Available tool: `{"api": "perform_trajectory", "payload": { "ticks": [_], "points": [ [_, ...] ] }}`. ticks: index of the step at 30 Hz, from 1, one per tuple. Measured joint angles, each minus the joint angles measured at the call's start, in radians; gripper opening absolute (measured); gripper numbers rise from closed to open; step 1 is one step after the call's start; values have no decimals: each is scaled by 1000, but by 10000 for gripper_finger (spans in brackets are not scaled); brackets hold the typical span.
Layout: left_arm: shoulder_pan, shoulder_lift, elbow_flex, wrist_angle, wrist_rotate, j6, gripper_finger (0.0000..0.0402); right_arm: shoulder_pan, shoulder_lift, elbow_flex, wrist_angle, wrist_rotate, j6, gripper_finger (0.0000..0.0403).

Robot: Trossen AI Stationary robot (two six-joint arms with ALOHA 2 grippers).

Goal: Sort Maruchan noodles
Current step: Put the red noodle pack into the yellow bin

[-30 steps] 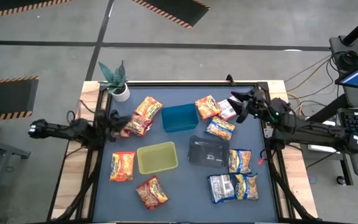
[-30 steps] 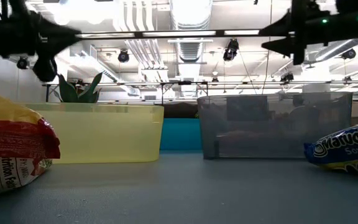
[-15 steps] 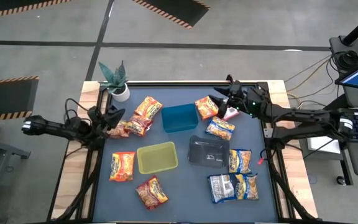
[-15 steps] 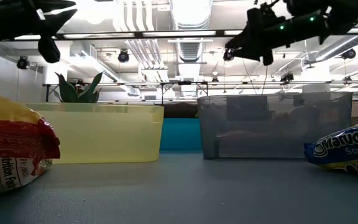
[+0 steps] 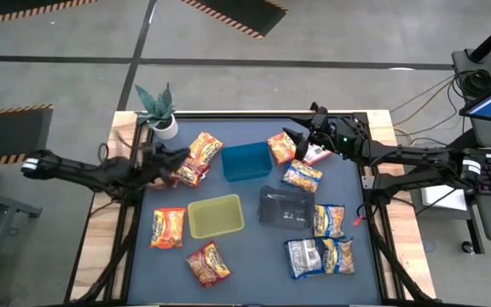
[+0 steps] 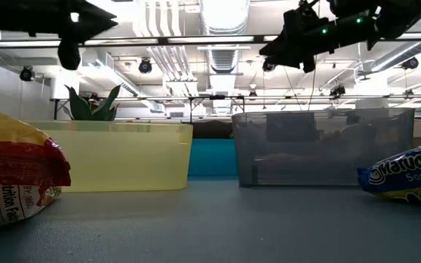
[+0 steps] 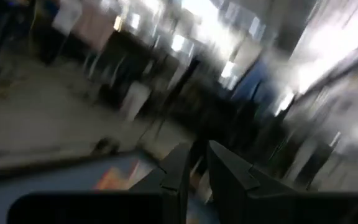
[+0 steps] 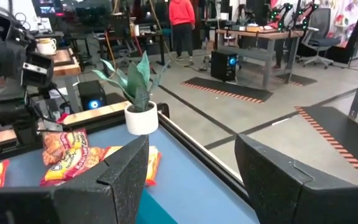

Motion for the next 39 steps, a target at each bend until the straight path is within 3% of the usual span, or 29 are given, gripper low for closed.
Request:
{"api": "perform_trajectory", "payload": {
  "ticks": [4,6,10,17,22,39],
  "points": [
    [2,100,260,-739,-19,-299,54,0,0,0,-1,0,-10,226],
    [2,185,364,-1028,-37,-473,68,0,0,0,-1,0,-11,226],
    [3,364,508,-1340,-38,-698,108,0,0,-1,-5,0,-12,226],
    [17,659,633,-1388,-37,-813,183,0,0,-1,-5,0,-8,226],
    [57,838,710,-1408,-32,-823,216,0,0,-1,-11,0,-5,226],
    [102,1158,759,-1439,-13,-782,211,0,0,-1,-26,1,-11,226]
  ]
}}
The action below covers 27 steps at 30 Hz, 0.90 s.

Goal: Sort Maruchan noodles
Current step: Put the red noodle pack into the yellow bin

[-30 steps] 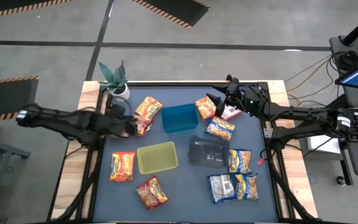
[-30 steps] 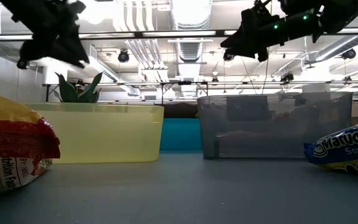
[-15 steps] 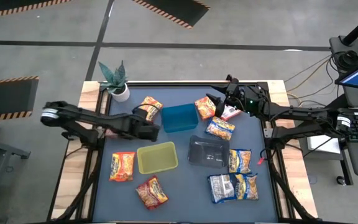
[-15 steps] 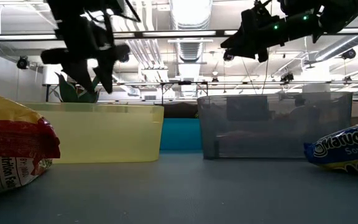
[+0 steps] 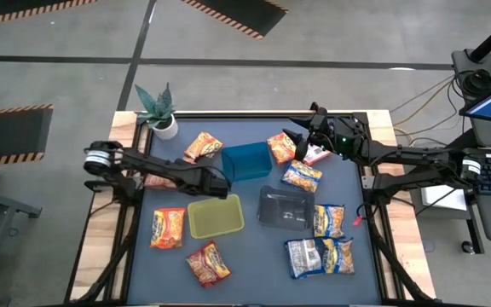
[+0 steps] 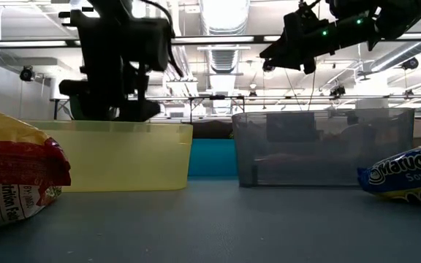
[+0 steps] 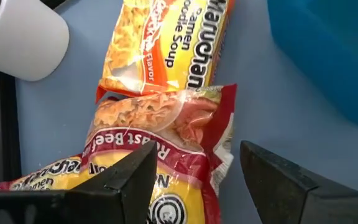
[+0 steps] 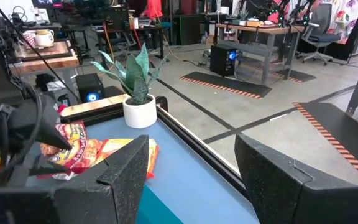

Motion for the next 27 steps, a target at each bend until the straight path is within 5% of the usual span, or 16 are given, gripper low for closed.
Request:
{"api": "perform_trajectory", "payload": {
  "ticks": [20,27],
  "points": [
    [21,139,-1,34,26,38,208,0,0,0,-1,1,-5,226],
    [25,163,-1,34,20,55,162,0,0,0,-1,0,-5,226]
  ]
}}
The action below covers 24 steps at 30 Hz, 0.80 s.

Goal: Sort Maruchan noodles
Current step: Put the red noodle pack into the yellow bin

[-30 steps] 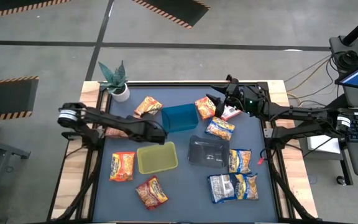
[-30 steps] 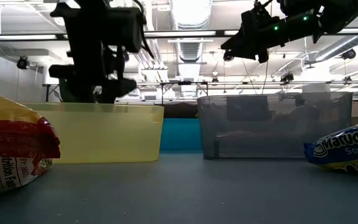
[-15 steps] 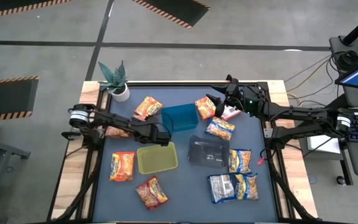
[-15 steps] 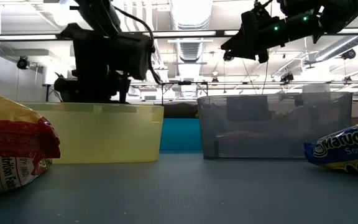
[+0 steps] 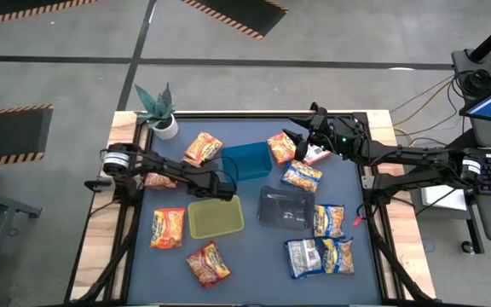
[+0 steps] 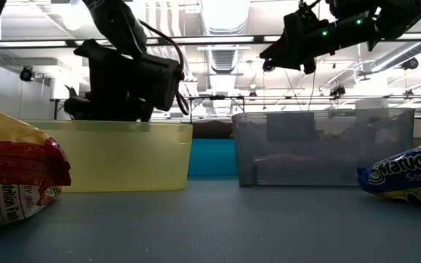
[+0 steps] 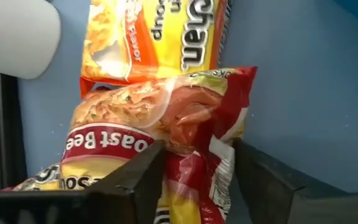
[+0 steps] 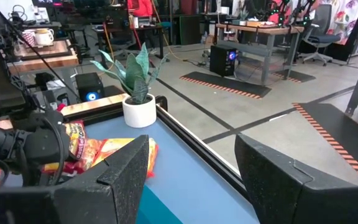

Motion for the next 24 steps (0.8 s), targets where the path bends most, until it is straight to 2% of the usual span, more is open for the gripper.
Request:
{"api": "perform_trajectory", "payload": {
  "ticks": [8,10,17,24],
  "points": [
    [0,4,0,-20,13,11,30,0,0,0,0,0,-10,226],
    [-1,-1,0,-45,17,11,9,0,0,0,0,0,-10,226],
    [0,-99,-2,-90,12,26,2,0,0,0,-1,-1,-10,226],
    [-6,-294,-2,-150,-97,26,0,0,0,0,-1,-1,-14,226]
  ]
}}
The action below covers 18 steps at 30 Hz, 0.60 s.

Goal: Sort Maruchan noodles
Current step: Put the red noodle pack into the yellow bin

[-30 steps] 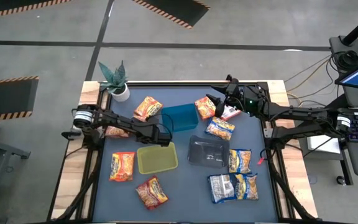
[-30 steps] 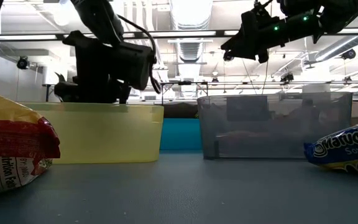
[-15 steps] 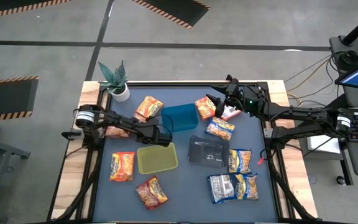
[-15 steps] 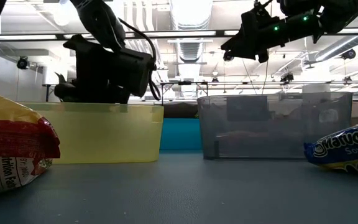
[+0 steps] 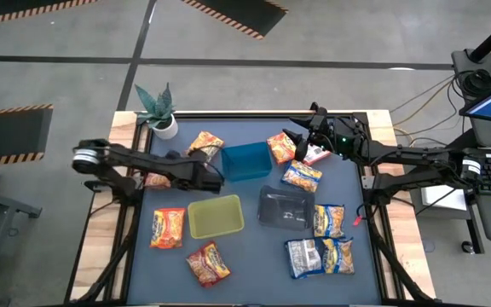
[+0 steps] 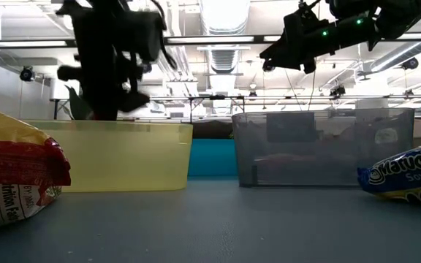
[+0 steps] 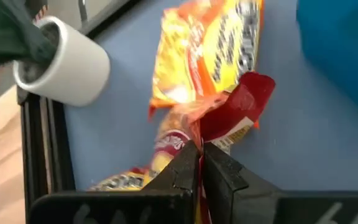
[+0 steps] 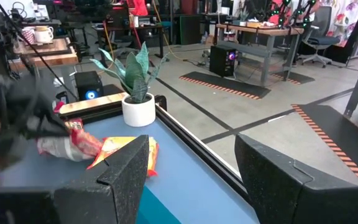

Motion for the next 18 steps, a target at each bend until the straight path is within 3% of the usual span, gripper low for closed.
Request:
{"api": "perform_trajectory", "payload": {
  "ticks": [5,12,18],
  "points": [
    [-8,-150,0,-1,-41,10,0,0,0,0,0,0,-2,226],
    [-90,-305,0,40,-238,5,0,0,0,0,0,0,-7,226],
    [-158,-400,0,166,-259,10,0,0,0,0,0,0,-8,226]
  ]
}}
